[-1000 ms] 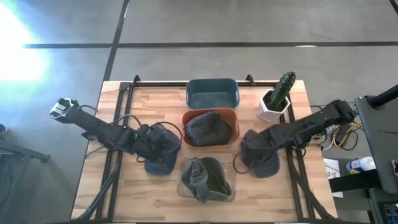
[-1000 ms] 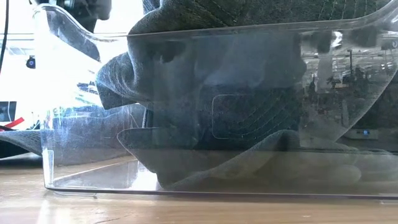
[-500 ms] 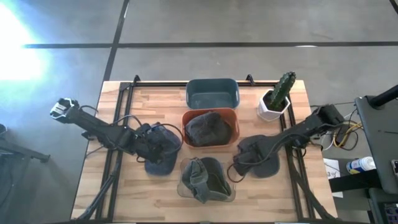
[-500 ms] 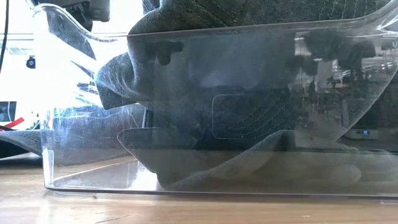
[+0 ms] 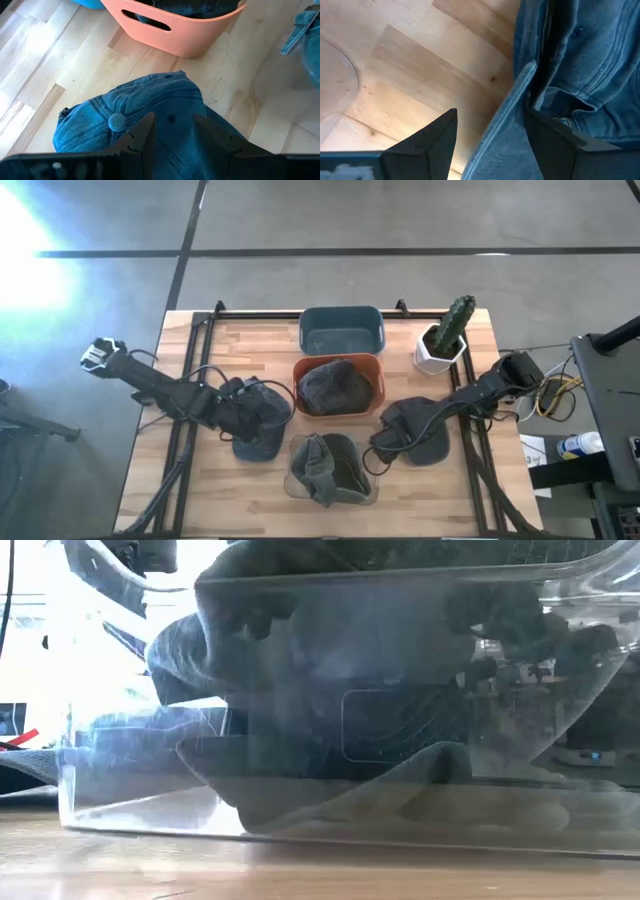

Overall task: Pick & Place hat
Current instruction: Put the right blue cap into the blue bin

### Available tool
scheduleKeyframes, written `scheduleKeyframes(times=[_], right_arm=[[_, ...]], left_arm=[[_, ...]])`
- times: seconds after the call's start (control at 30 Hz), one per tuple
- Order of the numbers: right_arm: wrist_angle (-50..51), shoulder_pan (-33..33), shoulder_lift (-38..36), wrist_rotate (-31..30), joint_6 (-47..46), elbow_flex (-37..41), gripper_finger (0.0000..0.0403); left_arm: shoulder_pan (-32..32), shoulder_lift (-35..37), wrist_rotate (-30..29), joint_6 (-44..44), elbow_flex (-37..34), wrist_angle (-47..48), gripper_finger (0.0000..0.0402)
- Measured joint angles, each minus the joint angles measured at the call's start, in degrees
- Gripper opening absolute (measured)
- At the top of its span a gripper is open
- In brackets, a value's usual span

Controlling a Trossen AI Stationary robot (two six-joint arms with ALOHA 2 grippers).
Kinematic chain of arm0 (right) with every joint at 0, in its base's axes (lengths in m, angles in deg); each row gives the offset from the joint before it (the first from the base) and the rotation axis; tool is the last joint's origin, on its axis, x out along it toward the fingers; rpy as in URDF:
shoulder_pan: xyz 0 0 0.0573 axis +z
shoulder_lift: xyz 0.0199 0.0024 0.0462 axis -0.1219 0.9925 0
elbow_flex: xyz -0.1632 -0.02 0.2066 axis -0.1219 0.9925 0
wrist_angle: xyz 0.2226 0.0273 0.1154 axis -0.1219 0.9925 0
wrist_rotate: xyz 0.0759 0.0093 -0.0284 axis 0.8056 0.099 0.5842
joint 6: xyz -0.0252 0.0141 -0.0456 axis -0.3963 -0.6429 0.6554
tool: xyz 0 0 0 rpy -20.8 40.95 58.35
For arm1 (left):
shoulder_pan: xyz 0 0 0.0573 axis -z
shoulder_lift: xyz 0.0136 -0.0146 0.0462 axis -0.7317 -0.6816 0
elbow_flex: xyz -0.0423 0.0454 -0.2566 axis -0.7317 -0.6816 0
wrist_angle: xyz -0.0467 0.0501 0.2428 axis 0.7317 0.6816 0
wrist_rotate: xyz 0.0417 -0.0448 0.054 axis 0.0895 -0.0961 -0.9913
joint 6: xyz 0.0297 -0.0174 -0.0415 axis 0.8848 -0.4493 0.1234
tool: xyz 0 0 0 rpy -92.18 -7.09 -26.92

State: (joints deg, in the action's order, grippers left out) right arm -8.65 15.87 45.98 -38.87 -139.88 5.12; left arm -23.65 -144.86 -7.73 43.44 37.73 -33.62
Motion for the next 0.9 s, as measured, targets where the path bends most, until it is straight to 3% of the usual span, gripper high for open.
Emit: scheduleKeyframes(times=[0.2, 0.63, 0.9], right_arm=[[0.3, 0.02, -1.68, 0.1, 0.35, 1.85, 0.019], [0.75, -0.03, -6.94, -2.62, 0.85, 2.63, 0.0025], [0.59, -0.03, -13.86, -4.95, 1.21, 0.27, 0.0015]], left_arm=[[0.0, 0.0, 0.0, 0.0, 0.0, 0.05, 0.0122], [0.0, 0.02, -0.37, -0.75, 0.0, -0.35, 0.0122], [0.0, 0.02, -0.42, -2.24, 0.0, -1.46, 0.0122]])
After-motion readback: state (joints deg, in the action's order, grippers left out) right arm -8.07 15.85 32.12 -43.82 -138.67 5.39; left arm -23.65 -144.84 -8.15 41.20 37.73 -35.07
